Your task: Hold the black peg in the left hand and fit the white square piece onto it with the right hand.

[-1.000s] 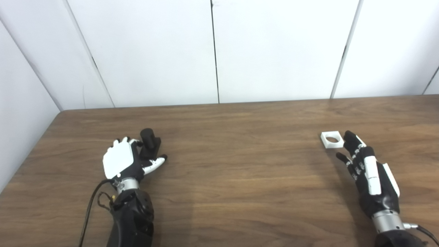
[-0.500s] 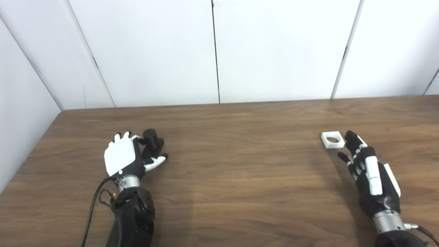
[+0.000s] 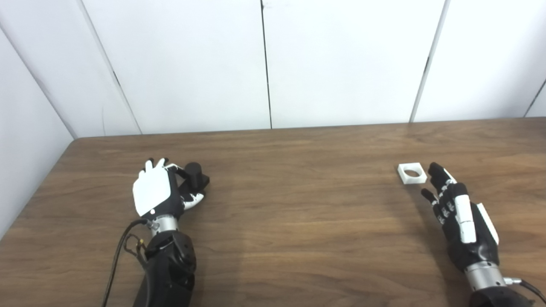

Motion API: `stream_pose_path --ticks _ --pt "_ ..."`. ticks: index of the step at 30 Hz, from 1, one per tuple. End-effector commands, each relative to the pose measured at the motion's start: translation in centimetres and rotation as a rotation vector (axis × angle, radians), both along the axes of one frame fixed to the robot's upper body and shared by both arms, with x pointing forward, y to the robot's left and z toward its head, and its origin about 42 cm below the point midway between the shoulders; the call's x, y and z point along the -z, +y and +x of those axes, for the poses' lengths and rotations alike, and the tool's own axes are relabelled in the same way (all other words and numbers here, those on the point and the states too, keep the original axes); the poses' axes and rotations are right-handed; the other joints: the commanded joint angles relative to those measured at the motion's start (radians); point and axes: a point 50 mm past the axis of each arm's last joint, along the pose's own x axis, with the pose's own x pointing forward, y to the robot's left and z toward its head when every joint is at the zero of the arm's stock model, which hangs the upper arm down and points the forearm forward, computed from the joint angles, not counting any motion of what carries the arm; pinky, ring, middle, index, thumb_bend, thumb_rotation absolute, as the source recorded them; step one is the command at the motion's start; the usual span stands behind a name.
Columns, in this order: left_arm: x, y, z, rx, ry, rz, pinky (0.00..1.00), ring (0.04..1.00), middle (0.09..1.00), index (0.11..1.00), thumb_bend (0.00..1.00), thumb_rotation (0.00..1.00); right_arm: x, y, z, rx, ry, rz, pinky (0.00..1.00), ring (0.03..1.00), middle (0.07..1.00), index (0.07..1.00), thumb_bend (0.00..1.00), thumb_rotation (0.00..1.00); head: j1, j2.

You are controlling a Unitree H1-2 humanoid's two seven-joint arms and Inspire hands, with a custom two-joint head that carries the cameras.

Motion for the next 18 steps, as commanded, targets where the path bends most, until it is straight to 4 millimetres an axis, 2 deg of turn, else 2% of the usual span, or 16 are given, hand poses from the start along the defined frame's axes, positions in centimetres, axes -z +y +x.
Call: stream_pose_path --ticks 1,18 --pt "-0.05 1.42 -0.09 -0.023 -0.01 0.002 0.97 0.994 0.896 0.482 0.52 0.05 -0.51 -0.37 0.14 -0.012 -0.045 -0.011 0.94 1.0 0.949 0.904 0.69 0.91 0.001 0.002" --pt "-0.09 1.14 -0.78 0.024 -0.007 -0.084 0.95 0.979 0.878 0.482 0.51 0.05 -0.93 -0.34 0.1 -0.024 -0.04 -0.013 0.95 1.0 0.962 0.919 0.68 0.93 -0.012 0.008"
